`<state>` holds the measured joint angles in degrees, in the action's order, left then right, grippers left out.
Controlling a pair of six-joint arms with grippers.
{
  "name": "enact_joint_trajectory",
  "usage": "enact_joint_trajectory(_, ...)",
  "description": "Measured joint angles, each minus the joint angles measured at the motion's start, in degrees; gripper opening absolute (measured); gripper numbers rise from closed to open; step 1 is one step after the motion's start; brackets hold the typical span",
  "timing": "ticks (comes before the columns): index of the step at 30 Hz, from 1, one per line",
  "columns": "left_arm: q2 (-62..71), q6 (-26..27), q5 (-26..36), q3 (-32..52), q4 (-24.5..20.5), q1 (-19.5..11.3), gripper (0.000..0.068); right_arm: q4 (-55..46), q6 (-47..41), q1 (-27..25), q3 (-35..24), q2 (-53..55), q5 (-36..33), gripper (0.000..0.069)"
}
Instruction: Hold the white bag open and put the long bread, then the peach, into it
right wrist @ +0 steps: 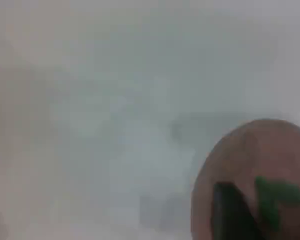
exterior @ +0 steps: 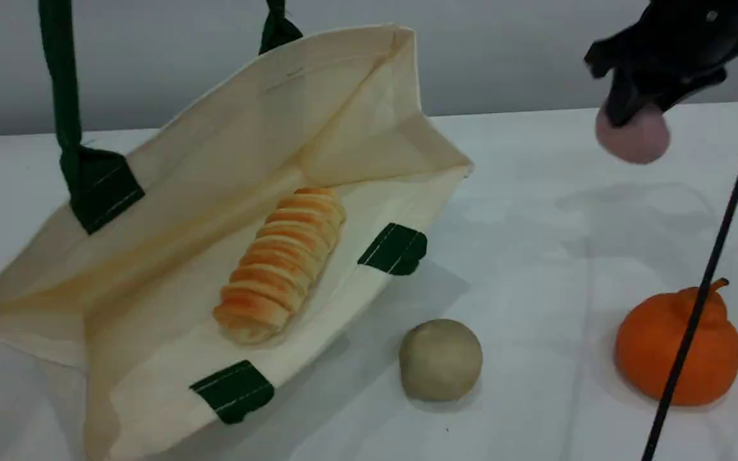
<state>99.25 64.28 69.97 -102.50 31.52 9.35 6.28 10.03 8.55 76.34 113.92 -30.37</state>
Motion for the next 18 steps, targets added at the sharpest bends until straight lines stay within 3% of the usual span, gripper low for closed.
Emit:
enact_joint_trajectory(8,0.0,0.0,0.0,0.0,0.0,0.0,0.0078,-2.9,-3.9,0.5,-3.1,-7.6,-3.1,0.0242)
enact_joint_trajectory(18,0.1,0.0,0.0,0.0,0.0,0.0,0.0078,2.1,-4.0,6.4,-17.1,-23.9,3.3,0.0242)
